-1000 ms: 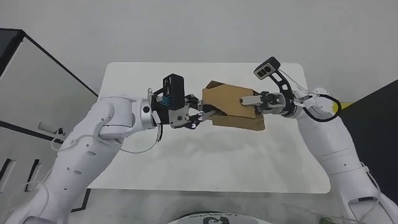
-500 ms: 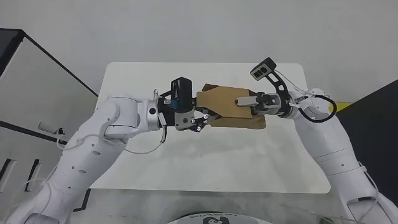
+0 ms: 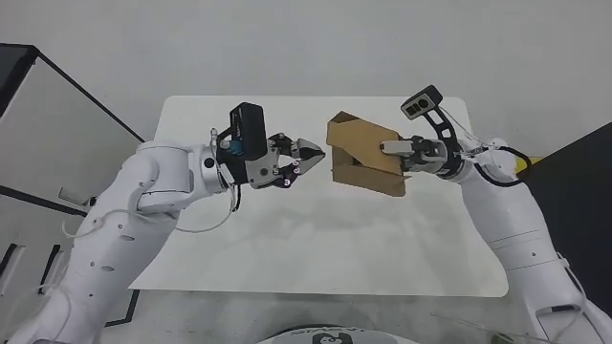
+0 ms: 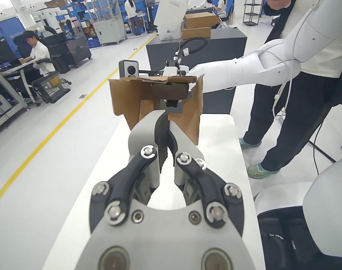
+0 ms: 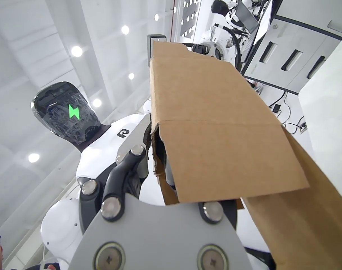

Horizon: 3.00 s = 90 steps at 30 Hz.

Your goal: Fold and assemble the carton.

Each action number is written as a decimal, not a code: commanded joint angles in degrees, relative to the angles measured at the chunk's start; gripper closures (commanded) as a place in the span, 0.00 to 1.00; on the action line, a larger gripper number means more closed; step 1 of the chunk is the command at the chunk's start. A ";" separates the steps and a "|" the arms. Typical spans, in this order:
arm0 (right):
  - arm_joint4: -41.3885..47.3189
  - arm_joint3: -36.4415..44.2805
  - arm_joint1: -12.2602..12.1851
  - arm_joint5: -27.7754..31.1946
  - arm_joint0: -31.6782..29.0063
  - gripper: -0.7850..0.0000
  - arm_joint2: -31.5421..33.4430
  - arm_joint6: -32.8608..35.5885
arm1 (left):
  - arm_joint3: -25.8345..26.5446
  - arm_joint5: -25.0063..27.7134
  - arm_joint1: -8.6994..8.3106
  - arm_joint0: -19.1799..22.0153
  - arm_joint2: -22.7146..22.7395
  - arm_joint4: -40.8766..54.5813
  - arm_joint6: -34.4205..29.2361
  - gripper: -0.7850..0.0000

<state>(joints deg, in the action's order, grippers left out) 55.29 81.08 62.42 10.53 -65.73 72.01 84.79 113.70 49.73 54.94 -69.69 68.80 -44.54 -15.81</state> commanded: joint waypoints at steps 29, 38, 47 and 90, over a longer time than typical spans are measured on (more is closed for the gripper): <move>-4.65 5.52 0.19 3.87 -2.27 1.00 0.39 -3.67 | 1.44 1.71 0.09 -1.33 -1.33 1.10 -0.14 1.00; -6.83 6.31 0.11 3.92 -2.65 1.00 0.44 -3.76 | 1.11 2.65 0.22 -0.44 -2.87 2.52 -1.36 1.00; -9.61 7.47 -0.06 3.52 -2.96 1.00 0.37 -4.10 | 0.72 2.64 0.12 -0.23 -2.86 2.74 -2.68 1.00; -5.78 6.68 -0.03 1.73 -4.01 1.00 0.84 -2.67 | 1.35 2.01 0.09 -1.22 -2.70 2.39 -1.87 1.00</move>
<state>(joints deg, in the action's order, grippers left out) 49.45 87.68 62.37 12.29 -69.72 72.93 82.04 114.98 51.61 54.99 -70.88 66.44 -42.12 -17.59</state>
